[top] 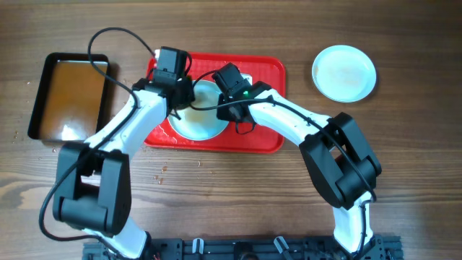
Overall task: Clean dirty plates on tray and stack at the side
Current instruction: 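Scrub the last plate with the sponge held by the left gripper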
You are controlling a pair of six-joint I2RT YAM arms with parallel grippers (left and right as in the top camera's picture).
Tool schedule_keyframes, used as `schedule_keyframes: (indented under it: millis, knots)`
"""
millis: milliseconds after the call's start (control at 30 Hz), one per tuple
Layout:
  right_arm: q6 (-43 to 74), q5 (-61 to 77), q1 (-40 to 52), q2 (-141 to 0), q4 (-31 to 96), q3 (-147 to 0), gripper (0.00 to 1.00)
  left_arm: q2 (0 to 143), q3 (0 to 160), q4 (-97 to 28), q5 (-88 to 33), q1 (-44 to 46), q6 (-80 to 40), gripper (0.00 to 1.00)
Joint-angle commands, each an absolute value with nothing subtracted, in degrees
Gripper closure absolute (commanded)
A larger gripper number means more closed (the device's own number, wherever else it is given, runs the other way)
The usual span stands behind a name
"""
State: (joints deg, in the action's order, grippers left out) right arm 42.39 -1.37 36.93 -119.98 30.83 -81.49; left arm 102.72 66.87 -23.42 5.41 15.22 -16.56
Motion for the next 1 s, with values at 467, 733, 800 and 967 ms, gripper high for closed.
schedule_keyframes:
  millis: [467, 733, 800, 967]
  knots:
    - [41.7, -4.0, 36.5, -120.5, 31.8, -80.7, 0.96, 114.3, 67.5, -19.2, 20.3, 15.2, -10.0, 0.96]
    - [41.5, -4.1, 36.5, -120.5, 31.8, -80.7, 0.96, 107.5, 67.7, -18.0, 44.7, 15.3, -6.3, 0.96]
    - [41.5, -4.1, 36.5, -120.5, 31.8, -80.7, 0.96, 104.5, 67.7, -18.4, 44.1, 15.3, -11.4, 0.96]
    - [41.3, -4.1, 36.5, -120.5, 31.7, -80.7, 0.96, 99.9, 67.7, -23.5, 3.1, 15.3, -18.2, 0.96]
